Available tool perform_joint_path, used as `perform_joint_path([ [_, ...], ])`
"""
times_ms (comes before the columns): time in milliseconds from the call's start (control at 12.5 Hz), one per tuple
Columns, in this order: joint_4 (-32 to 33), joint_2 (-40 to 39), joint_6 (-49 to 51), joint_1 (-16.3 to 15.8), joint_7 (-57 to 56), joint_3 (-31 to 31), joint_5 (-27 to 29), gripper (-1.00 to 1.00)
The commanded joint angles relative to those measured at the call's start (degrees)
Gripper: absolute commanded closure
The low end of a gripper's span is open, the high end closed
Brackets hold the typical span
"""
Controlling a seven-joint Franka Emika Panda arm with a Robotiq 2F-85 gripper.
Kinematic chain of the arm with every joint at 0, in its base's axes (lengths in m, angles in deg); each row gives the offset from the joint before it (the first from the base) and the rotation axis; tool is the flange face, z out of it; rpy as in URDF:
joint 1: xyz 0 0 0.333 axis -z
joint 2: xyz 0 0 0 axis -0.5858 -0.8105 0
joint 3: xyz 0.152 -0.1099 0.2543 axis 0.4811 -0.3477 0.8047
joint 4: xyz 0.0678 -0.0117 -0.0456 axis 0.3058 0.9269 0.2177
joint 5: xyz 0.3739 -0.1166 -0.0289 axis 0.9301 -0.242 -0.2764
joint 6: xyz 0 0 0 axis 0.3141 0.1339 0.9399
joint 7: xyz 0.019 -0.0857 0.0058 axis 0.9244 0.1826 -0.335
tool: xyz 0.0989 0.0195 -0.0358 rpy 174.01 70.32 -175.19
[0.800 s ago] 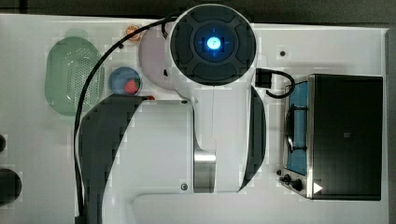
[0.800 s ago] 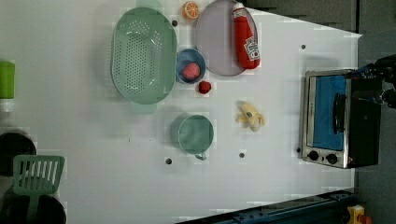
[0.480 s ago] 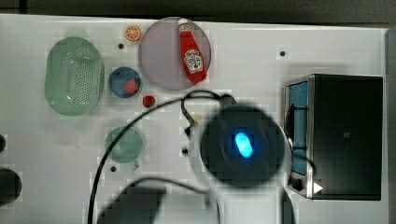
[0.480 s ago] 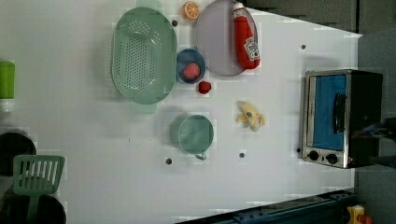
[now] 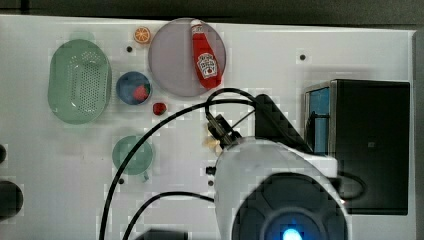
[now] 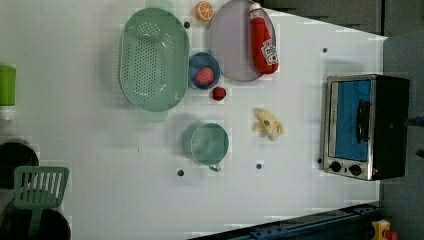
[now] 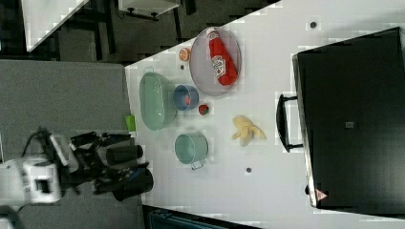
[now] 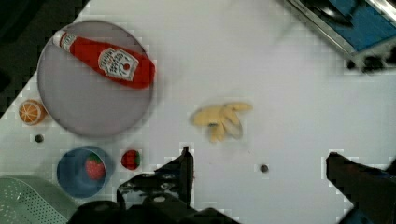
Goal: Pick Banana and place it in mug.
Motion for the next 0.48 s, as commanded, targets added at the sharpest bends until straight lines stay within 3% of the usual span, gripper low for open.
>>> perform_joint_path([
  [80,9.7,-6.7,-9.4,0.0,-9.2,0.4,0.1,-1.0],
  [480,17.7,-16.5,-25.3,0.2,-30.8,0.2,0.0,-1.0],
])
